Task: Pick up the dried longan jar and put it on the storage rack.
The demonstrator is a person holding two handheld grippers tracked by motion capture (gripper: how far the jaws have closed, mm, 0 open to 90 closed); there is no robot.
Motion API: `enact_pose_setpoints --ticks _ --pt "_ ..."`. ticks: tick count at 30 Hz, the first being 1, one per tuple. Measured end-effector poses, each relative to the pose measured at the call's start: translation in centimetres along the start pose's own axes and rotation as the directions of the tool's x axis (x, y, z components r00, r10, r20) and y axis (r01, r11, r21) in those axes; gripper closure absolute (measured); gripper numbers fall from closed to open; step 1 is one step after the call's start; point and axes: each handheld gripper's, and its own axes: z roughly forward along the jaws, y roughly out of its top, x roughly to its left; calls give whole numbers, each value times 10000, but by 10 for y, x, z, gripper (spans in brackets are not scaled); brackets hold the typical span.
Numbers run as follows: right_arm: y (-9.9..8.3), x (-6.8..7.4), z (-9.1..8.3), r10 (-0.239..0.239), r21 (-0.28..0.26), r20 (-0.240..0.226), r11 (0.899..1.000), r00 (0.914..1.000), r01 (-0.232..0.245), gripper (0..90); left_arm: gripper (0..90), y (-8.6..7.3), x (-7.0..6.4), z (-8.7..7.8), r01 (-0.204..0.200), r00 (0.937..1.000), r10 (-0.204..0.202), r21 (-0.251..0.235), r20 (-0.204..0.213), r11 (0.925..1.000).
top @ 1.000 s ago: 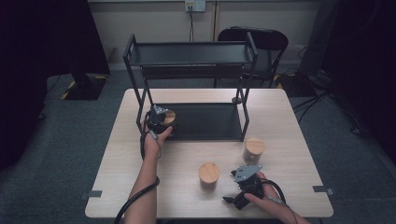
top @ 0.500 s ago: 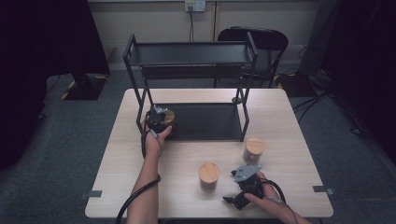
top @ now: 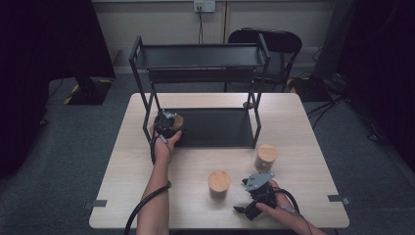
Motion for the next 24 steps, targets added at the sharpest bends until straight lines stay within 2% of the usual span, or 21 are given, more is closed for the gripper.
enact_pose_setpoints --ticks 6,24 --pt "0 0 0 0 -1 1 10000 10000 0 0 257 2 1 4 -160 9999 160 29 -42 9999" --pt "0 0 0 4 -3 1 10000 10000 -4 0 256 7 3 10 -45 9999 46 58 -102 10000"
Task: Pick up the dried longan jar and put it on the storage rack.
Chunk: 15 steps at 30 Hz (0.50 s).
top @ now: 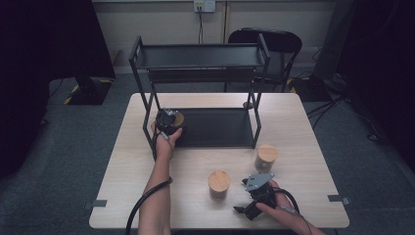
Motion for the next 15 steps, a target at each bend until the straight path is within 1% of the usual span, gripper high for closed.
enact_pose_setpoints --ticks 15 --pt "0 0 0 11 -2 -1 10000 10000 -11 0 251 2 0 1 142 9999 -142 124 -16 9998"
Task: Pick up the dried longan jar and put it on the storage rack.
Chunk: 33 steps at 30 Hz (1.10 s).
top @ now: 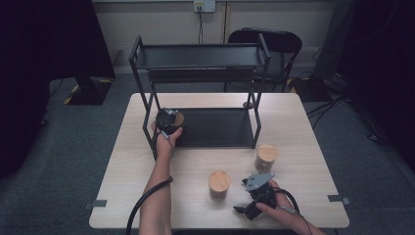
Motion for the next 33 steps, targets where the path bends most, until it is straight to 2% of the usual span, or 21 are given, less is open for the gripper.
enact_pose_setpoints --ticks 2,6,9,11,17,33 --pt "0 0 0 0 -1 0 10000 10000 0 0 248 0 0 0 91 10000 -91 24 15 10000" --pt "0 0 0 7 -3 -2 10000 10000 -7 0 173 0 3 -1 571 9984 -571 41 29 9984" --pt "0 0 0 -9 3 2 10000 10000 9 0 125 -1 5 -3 622 9981 -623 115 21 9980" --pt "0 0 0 4 -3 -2 10000 10000 -4 0 104 -2 5 -4 795 9968 -795 116 31 9968" --pt "0 0 0 -5 2 1 10000 10000 5 0 81 -6 7 -8 1058 9943 -1059 110 83 9943" --pt "0 0 0 -8 -4 3 10000 10000 8 0 74 -11 1 -18 1080 9938 -1082 119 262 9941"
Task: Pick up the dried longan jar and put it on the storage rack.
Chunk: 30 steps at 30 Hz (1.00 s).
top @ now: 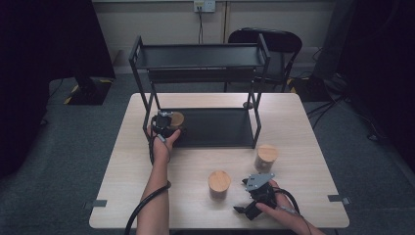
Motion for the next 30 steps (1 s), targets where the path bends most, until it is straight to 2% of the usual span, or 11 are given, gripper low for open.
enact_pose_setpoints --ticks 19,30 --pt "0 0 0 0 1 1 10000 10000 0 0 73 -8 -6 -10 102 9999 -102 -84 -39 9999" --pt "0 0 0 -5 2 2 10000 10000 5 0 73 -16 -10 -15 145 9999 -144 -148 75 9998"
